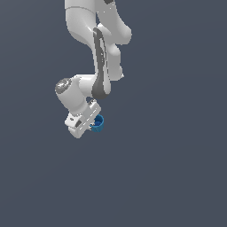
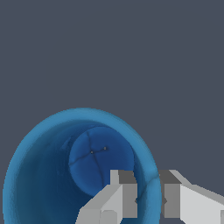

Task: Pick up the object and move it to a goal position.

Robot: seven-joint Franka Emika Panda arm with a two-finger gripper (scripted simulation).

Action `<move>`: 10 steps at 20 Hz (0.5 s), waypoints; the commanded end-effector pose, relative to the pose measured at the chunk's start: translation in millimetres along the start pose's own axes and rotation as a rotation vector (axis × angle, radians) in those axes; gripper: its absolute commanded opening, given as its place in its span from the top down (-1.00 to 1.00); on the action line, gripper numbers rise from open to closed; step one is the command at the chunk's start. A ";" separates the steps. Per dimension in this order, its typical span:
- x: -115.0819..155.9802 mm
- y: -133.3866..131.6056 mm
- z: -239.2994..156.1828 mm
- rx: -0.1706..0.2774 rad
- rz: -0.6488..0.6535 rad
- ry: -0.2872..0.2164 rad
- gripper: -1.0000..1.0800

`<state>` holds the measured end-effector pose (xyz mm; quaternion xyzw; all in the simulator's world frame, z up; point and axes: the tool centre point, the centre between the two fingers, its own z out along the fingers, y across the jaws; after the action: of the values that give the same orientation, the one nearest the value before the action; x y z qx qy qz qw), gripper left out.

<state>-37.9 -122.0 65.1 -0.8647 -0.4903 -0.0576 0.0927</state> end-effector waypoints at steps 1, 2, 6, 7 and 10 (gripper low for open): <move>0.1 -1.1 -1.3 0.000 0.000 0.000 1.00; 0.4 -2.1 -2.6 0.000 0.000 -0.001 1.00; 2.1 -8.7 -11.3 0.000 0.000 -0.001 1.00; 2.7 -11.0 -14.5 0.000 0.000 -0.001 1.00; 5.2 -19.3 -26.3 0.000 0.000 -0.002 1.00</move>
<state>-50.0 -115.4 86.0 -0.8648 -0.4901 -0.0559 0.0936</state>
